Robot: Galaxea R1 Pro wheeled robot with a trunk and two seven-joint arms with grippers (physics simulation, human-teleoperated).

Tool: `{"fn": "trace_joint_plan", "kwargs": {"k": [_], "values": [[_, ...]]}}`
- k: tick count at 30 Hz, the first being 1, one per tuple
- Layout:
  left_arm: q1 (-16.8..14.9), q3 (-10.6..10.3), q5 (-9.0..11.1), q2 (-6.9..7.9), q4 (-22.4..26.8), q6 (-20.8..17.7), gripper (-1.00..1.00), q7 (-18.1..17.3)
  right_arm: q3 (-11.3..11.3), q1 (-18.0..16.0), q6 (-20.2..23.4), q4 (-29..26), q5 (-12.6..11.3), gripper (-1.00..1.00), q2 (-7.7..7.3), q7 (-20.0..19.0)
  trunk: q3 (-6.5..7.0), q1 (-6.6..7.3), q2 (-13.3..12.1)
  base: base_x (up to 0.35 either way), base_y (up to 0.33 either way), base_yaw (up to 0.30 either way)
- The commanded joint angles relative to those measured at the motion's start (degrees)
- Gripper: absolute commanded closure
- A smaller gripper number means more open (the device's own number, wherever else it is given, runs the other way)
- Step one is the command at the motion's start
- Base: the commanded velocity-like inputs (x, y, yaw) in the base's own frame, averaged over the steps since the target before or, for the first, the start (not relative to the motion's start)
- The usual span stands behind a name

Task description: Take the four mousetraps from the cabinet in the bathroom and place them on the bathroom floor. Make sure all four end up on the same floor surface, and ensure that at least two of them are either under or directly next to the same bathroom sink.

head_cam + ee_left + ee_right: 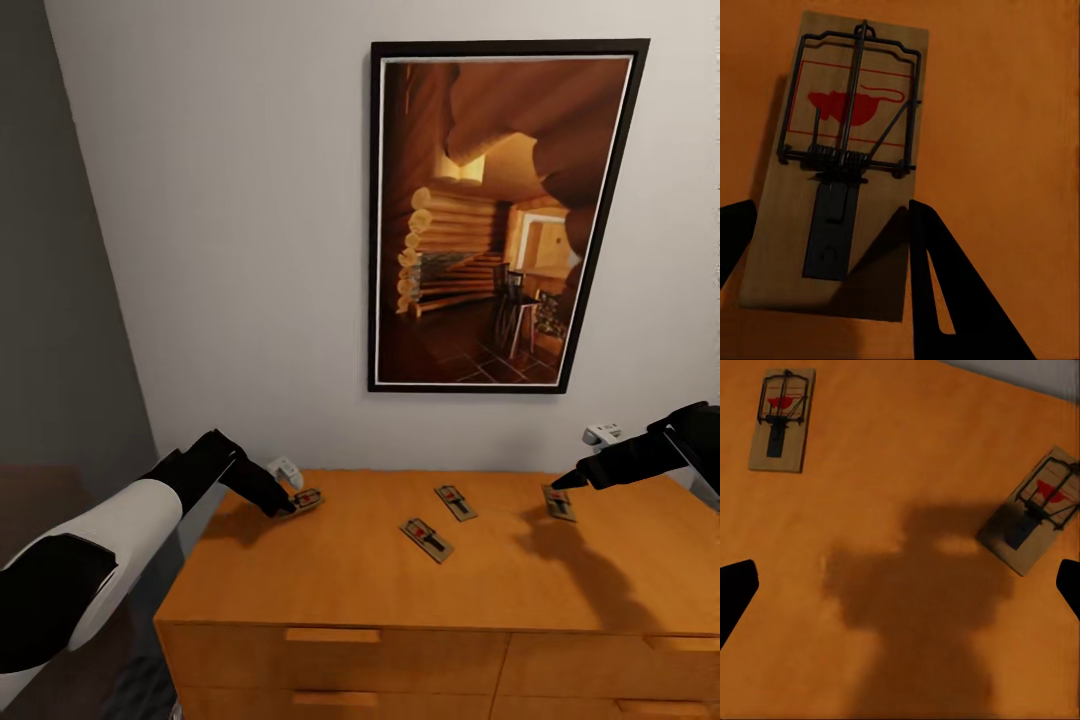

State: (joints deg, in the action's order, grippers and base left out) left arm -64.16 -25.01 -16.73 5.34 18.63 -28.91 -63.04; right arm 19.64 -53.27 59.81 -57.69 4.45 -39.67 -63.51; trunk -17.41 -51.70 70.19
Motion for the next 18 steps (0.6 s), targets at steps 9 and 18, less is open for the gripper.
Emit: {"fn": "trace_joint_plan", "kwargs": {"k": [9,18], "values": [[0.0,0.3,-0.3,0.14,0.2,-0.3,1.0,-0.7,0.1,-0.1,0.2,0.0,0.5,-1.0,0.04,-0.4,1.0,1.31,-2.4,-0.002,-0.031,0.0],[0.0,0.5,-0.2,0.29,0.2,-0.4,1.0,-0.7,0.2,-0.1,0.2,0.0,0.5,-1.0,0.11,-0.3,2.61,3.29,-6.0,0.0,-0.001,0.0]]}}
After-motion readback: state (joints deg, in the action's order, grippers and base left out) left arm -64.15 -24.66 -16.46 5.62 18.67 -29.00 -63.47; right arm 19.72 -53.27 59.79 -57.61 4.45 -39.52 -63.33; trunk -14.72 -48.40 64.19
